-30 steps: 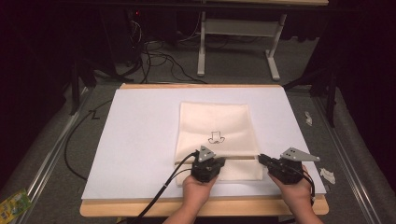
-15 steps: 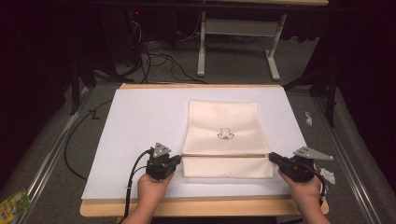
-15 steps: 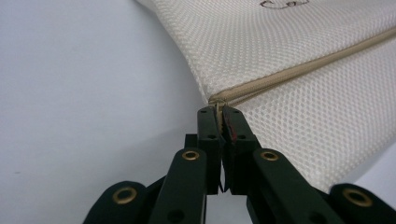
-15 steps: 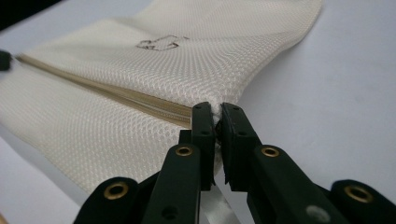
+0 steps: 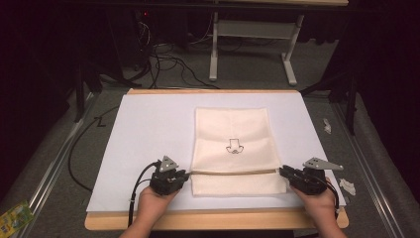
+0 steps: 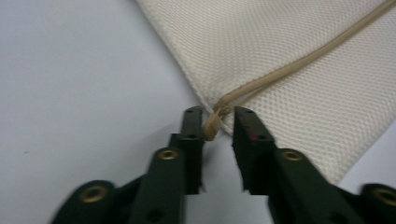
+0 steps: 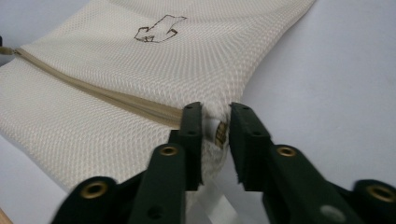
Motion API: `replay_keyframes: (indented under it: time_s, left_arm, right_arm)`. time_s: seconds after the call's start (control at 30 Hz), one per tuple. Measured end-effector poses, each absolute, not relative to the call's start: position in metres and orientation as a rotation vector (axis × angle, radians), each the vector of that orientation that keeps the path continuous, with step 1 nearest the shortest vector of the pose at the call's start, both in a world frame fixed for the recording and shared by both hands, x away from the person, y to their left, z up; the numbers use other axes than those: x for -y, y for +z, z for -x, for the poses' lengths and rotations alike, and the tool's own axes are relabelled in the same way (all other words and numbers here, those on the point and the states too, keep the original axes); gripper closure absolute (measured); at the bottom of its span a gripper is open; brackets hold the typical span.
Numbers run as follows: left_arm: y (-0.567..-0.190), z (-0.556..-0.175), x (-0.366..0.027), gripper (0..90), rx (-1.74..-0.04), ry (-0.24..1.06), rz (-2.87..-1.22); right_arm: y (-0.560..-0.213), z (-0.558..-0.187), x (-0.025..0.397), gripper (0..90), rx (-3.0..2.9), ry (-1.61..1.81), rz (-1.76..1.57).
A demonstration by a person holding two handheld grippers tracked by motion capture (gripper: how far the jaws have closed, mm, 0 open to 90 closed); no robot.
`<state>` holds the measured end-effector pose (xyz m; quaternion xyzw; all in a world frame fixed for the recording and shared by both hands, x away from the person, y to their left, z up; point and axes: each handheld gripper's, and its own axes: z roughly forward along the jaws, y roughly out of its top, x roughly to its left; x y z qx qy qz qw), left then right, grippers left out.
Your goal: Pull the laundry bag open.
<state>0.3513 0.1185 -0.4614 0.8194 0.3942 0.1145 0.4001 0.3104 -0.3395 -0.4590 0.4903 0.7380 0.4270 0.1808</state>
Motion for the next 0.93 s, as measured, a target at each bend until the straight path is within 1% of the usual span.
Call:
replay_keyframes:
  time_s: [0.1, 0.17, 0.2, 0.23, 0.3, 0.33, 0.4, 0.47, 0.5, 0.6, 0.73, 0.93]
  left_arm:
    - [-0.452, -0.354, -0.137, 54.9, -0.985, 0.355, -2.036]
    - [-0.449, -0.353, -0.151, 45.5, -0.976, 0.460, -2.016]
    - [-0.450, -0.352, -0.158, 40.2, -0.977, 0.506, -2.015]
    - [-0.453, -0.351, -0.165, 35.6, -0.984, 0.530, -2.011]
    - [-0.458, -0.348, -0.178, 24.3, -0.999, 0.541, -2.014]
    - [-0.458, -0.347, -0.182, 20.2, -1.009, 0.541, -2.013]
    - [-0.450, -0.345, -0.189, 14.8, -1.024, 0.552, -1.967]
    - [-0.447, -0.343, -0.193, 14.9, -1.033, 0.552, -1.891]
    - [-0.447, -0.344, -0.192, 13.8, -1.038, 0.545, -1.879]
    - [-0.450, -0.349, -0.187, 8.7, -1.035, 0.504, -1.887]
    - [-0.454, -0.355, -0.185, 5.4, -1.045, 0.494, -1.915]
    - [-0.453, -0.354, -0.191, 0.8, -1.062, 0.486, -1.887]
  right_arm:
    - [-0.455, -0.309, 0.344, 51.0, -2.061, 1.222, -1.381]
    - [-0.452, -0.308, 0.349, 40.6, -2.027, 1.219, -1.374]
    - [-0.450, -0.307, 0.351, 36.8, -2.007, 1.208, -1.383]
    - [-0.449, -0.307, 0.355, 32.5, -1.988, 1.203, -1.382]
    - [-0.446, -0.305, 0.365, 24.3, -1.942, 1.192, -1.396]
    - [-0.444, -0.304, 0.370, 19.6, -1.917, 1.178, -1.409]
    - [-0.442, -0.301, 0.382, 13.6, -1.864, 1.142, -1.428]
    - [-0.440, -0.299, 0.391, 6.6, -1.812, 1.116, -1.445]
    - [-0.440, -0.298, 0.395, 4.0, -1.789, 1.105, -1.464]
    - [-0.443, -0.300, 0.392, 2.0, -1.794, 1.105, -1.459]
    - [-0.445, -0.304, 0.379, 1.6, -1.843, 1.075, -1.427]
    - [-0.446, -0.305, 0.379, 0.9, -1.849, 1.074, -1.418]
